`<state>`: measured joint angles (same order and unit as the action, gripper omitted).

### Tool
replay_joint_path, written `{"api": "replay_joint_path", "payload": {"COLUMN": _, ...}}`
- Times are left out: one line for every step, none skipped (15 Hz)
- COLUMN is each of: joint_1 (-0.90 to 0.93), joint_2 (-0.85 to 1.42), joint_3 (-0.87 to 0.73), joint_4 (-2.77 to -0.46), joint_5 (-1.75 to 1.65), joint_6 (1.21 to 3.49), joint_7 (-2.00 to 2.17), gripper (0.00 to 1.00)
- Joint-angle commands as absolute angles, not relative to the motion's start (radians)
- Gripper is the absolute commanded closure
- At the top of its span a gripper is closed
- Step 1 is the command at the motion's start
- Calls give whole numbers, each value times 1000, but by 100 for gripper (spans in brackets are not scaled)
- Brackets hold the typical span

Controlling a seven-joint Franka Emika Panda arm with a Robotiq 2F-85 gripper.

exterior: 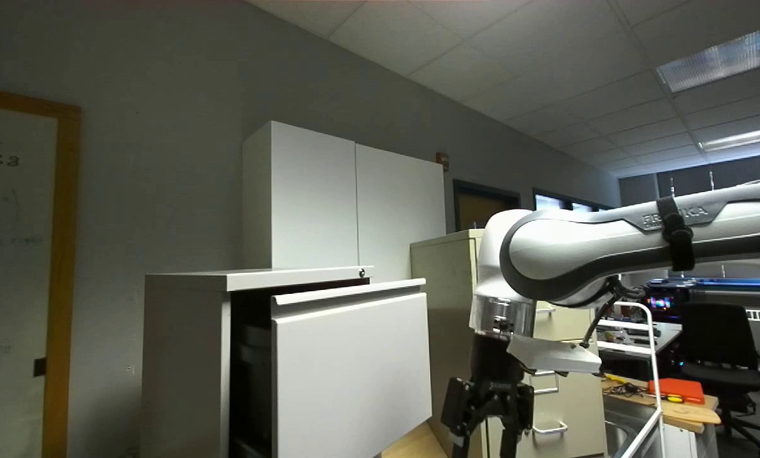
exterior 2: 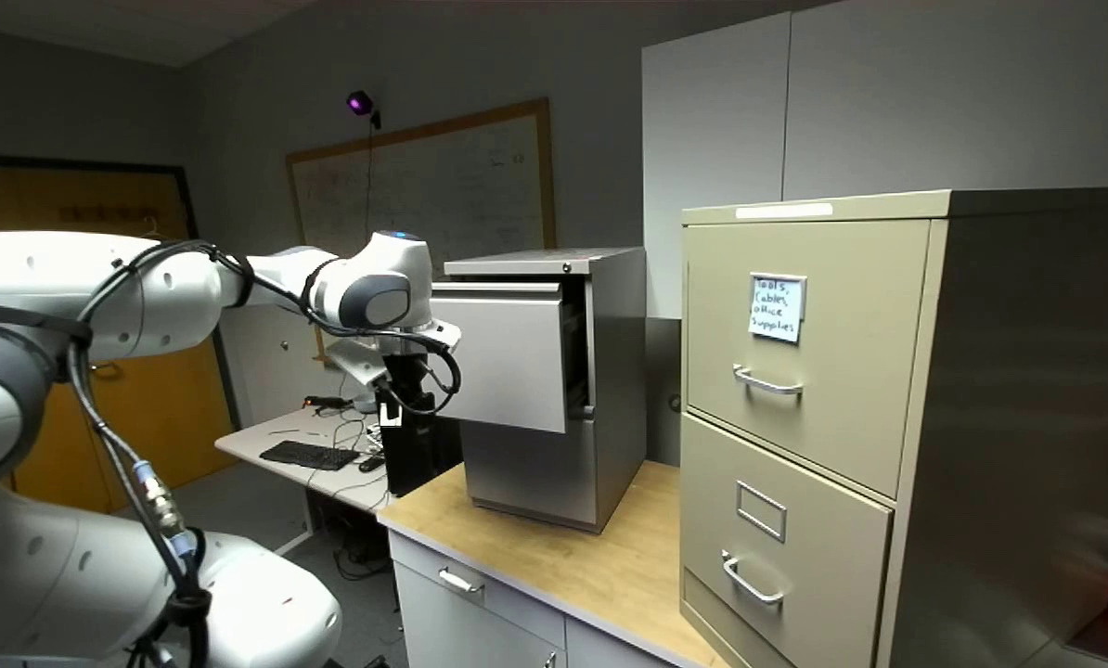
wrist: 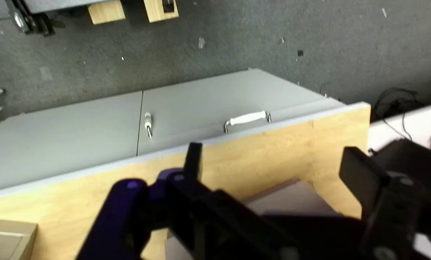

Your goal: Close the top drawer on the left

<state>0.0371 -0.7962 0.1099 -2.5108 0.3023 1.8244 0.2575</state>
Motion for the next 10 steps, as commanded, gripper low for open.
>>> {"api": "replay_joint_path", "payload": {"joint_1": 8, "joint_2": -770, "joint_3": 114, "joint_4": -2453, "joint_5": 294, "joint_6": 1968, "joint_7": 258, "gripper": 33}}
{"api": "replay_joint_path", "payload": {"joint_1": 4, "joint_2": -766, "joint_3": 114, "joint_4": -2444, "joint_5": 293, "joint_6": 2021, "joint_7": 260, "gripper": 40}}
{"api": "replay_joint_path", "payload": {"joint_1": 1, "joint_2": -760, "joint_3": 114, "joint_4": -2437, "joint_5": 295, "joint_6": 2077, "joint_7": 264, "gripper": 51}}
{"api": "replay_joint_path", "payload": {"joint_1": -2, "joint_2": -753, "joint_3": 115, "joint_4": -2429, "joint_5": 296, "joint_6": 2137, "joint_7": 270, "gripper": 58}}
{"api": "replay_joint_path", "payload": {"joint_1": -3, "joint_2": -741, "joint_3": 115, "joint_4": -2418, "joint_5": 297, "joint_6": 2193, "joint_7": 275, "gripper": 64}}
{"api": "replay_joint_path", "payload": {"joint_1": -4, "joint_2": -727, "joint_3": 115, "joint_4": -2410, "joint_5": 295, "joint_6": 2243, "joint_7": 277, "gripper": 73}}
{"api": "replay_joint_path", "payload": {"joint_1": -1, "joint_2": -709, "joint_3": 115, "joint_4": -2398, "joint_5": 295, "joint_6": 2291, "joint_7": 275, "gripper": 80}}
{"api": "replay_joint_path", "payload": {"joint_1": 2, "joint_2": -696, "joint_3": 114, "joint_4": -2390, "joint_5": 294, "joint_6": 2336, "joint_7": 273, "gripper": 87}}
{"api": "replay_joint_path", "payload": {"joint_1": 6, "joint_2": -674, "joint_3": 115, "joint_4": -2377, "joint_5": 296, "joint_6": 2380, "joint_7": 275, "gripper": 95}}
{"api": "replay_joint_path", "payload": {"joint_1": 13, "joint_2": -656, "joint_3": 113, "joint_4": -2365, "joint_5": 299, "joint_6": 2418, "joint_7": 272, "gripper": 96}}
